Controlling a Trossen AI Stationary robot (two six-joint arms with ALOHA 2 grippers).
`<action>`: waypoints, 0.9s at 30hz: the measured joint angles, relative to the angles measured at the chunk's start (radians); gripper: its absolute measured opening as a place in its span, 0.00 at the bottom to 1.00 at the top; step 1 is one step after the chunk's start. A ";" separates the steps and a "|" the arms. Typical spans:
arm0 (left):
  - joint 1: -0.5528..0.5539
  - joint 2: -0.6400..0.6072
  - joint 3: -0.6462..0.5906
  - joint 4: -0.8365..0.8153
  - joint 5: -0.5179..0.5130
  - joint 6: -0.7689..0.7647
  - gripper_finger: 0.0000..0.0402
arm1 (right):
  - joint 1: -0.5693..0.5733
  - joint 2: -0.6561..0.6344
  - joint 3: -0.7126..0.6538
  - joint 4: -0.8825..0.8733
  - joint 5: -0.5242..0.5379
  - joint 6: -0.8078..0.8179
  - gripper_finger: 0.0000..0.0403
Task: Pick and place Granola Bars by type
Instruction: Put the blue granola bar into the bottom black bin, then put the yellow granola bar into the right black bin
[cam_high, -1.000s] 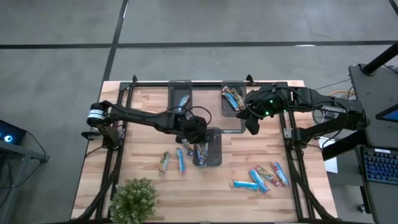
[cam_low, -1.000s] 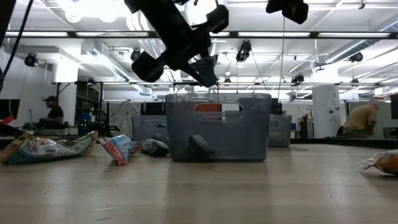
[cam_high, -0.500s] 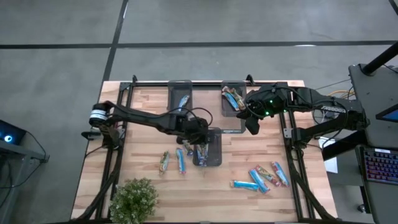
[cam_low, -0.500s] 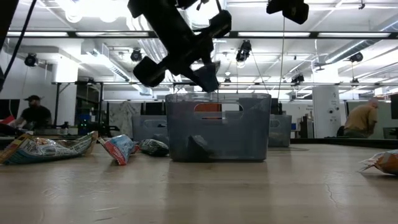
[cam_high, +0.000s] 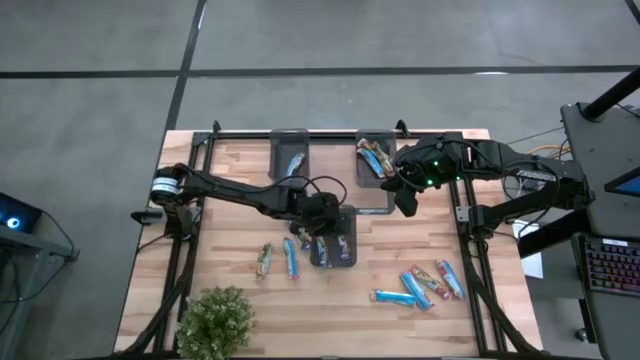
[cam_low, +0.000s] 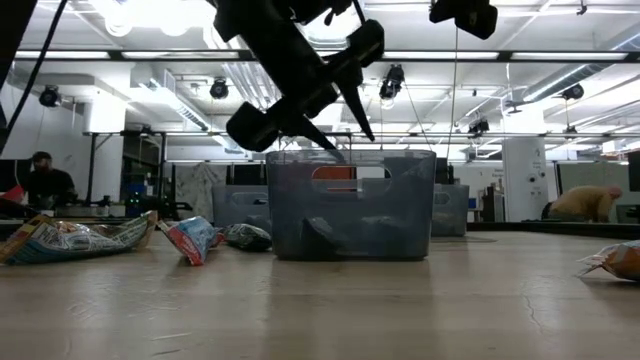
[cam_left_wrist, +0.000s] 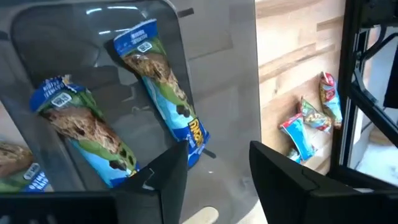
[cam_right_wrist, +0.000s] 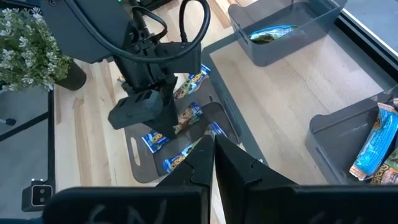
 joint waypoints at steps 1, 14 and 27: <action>0.001 0.000 0.000 0.000 0.001 0.008 0.39 | 0.000 0.000 0.000 0.000 0.000 0.000 0.02; 0.001 -0.007 0.008 -0.004 0.040 0.028 0.36 | 0.000 0.000 0.000 0.000 0.000 0.000 0.02; 0.001 -0.075 0.008 -0.125 0.016 0.090 0.01 | -0.001 0.000 0.000 0.000 -0.001 0.000 0.02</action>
